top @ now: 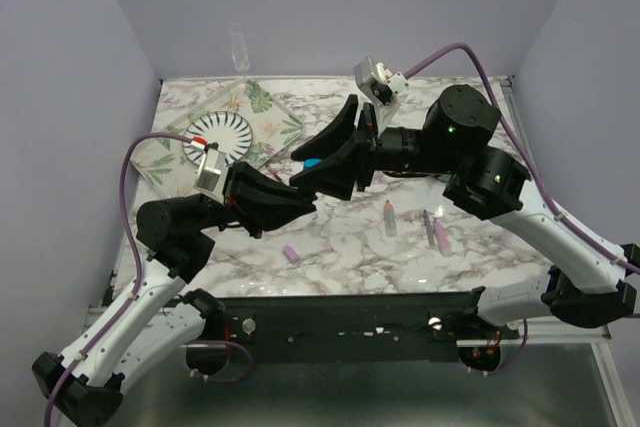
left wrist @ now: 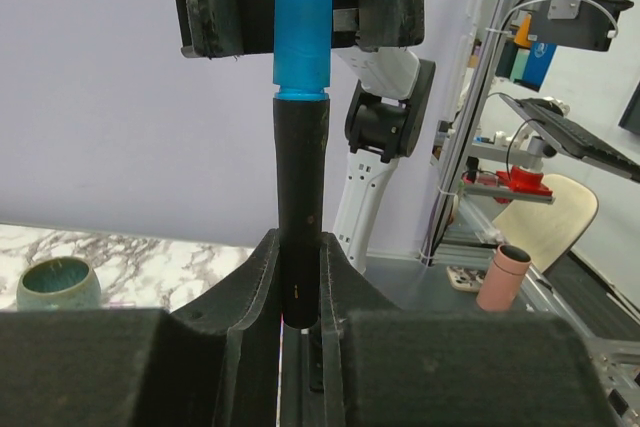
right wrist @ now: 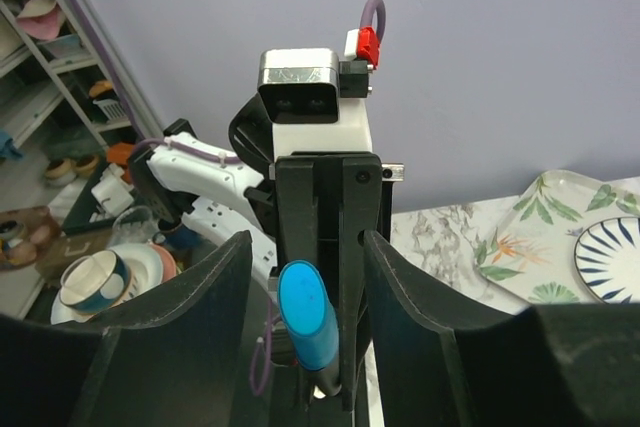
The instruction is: Insert the pens into the pen caps
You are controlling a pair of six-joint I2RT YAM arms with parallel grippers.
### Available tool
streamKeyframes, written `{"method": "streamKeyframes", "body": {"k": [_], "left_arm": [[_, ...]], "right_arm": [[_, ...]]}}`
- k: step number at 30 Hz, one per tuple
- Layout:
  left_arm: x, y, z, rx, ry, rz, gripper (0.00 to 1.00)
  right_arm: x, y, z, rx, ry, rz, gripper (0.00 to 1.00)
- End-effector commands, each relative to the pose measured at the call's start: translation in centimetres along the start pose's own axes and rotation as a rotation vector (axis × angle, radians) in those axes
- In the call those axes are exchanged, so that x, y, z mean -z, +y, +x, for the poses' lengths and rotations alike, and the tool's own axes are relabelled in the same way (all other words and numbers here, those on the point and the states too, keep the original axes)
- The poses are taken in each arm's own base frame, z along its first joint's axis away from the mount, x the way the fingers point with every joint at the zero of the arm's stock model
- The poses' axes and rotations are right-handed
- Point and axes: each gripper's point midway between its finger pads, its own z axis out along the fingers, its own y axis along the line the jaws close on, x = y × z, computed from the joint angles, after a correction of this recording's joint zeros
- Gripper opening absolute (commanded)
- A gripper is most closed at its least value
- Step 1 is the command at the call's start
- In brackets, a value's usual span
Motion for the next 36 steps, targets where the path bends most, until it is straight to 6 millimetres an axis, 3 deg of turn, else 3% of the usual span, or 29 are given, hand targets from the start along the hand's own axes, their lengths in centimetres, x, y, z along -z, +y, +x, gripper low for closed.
{"method": "streamKeyframes", "body": {"k": [1, 11, 18, 21, 24, 25, 26, 30, 36], "left_arm": [[0.1, -0.3, 0.2, -0.013, 0.007, 0.017, 0.00], [0.2, 0.0, 0.5, -0.014, 0.010, 0.008, 0.00], [0.3, 0.0, 0.4, -0.023, 0.010, 0.007, 0.00], [0.3, 0.0, 0.5, -0.021, 0.011, 0.005, 0.00], [0.3, 0.2, 0.2, -0.028, 0.002, -0.011, 0.00], [0.2, 0.3, -0.2, -0.033, -0.012, -0.027, 0.00], [0.2, 0.5, -0.3, -0.035, -0.014, -0.037, 0.00], [-0.3, 1.3, -2.0, -0.045, -0.042, -0.098, 0.00], [-1.4, 2.7, -2.7, -0.020, -0.003, -0.146, 0.00]], "right_arm": [[0.3, 0.3, -1.2, 0.008, -0.050, -0.003, 0.56], [0.5, 0.3, -1.9, 0.016, -0.073, 0.012, 0.63], [0.5, -0.1, -1.6, 0.019, -0.065, 0.030, 0.63], [0.5, -0.3, -1.6, 0.017, -0.071, 0.038, 0.49], [0.4, -0.3, -1.3, 0.009, -0.066, 0.033, 0.23], [0.1, -0.5, -0.7, 0.001, -0.052, 0.032, 0.05], [0.0, -0.7, -0.3, -0.007, -0.043, 0.034, 0.01], [-0.1, -2.0, 2.1, -0.029, -0.008, 0.083, 0.01], [0.8, -4.2, 5.8, 0.003, 0.066, 0.178, 0.01]]}}
